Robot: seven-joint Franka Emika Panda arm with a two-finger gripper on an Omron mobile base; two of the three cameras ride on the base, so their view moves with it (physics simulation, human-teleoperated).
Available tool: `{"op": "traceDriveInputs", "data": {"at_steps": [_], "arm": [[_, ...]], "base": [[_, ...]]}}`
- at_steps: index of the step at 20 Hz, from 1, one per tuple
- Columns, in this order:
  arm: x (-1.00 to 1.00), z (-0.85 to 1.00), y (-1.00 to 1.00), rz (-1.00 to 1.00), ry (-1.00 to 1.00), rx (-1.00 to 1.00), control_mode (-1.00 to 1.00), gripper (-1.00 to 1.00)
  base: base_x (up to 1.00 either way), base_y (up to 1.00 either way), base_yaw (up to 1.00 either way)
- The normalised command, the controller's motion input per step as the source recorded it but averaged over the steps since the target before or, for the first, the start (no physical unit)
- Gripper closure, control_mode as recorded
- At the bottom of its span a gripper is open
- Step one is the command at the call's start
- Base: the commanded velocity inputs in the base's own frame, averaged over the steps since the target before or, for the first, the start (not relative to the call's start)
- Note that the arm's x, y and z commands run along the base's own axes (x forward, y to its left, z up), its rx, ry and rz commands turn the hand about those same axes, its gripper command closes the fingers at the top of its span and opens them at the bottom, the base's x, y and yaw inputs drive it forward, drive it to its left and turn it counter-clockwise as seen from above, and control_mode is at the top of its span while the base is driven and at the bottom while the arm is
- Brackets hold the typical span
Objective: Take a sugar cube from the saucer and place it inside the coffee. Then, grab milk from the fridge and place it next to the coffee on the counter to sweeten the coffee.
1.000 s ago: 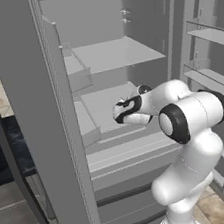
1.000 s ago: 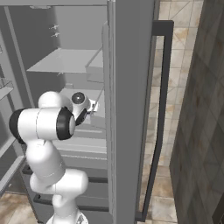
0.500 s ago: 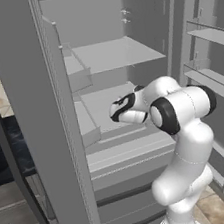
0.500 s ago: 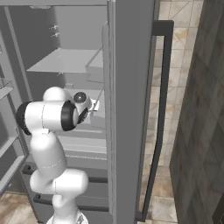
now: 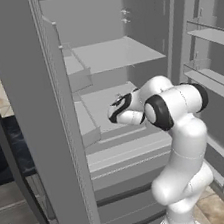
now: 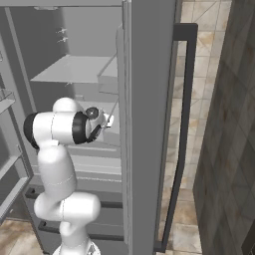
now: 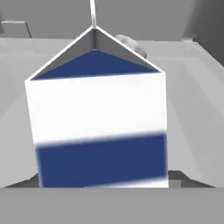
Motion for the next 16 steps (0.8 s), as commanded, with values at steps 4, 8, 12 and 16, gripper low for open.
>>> {"op": "traceDriveInputs", "data": {"at_steps": [4, 8, 12, 16], "arm": [[0.00, -0.04, 0.00, 0.00, -0.04, -0.06, -1.00, 1.00], [0.00, 0.00, 0.00, 0.00, -0.11, -0.09, -1.00, 1.00], [-0.11, 0.00, 0.00, 0.02, -0.17, -0.10, -1.00, 1.00], [-0.65, 0.16, 0.04, 0.10, -0.15, -0.08, -1.00, 1.00]], "base": [[0.00, 0.00, 0.00], [0.00, 0.00, 0.00], [0.00, 0.00, 0.00], [0.00, 0.00, 0.00]]}}
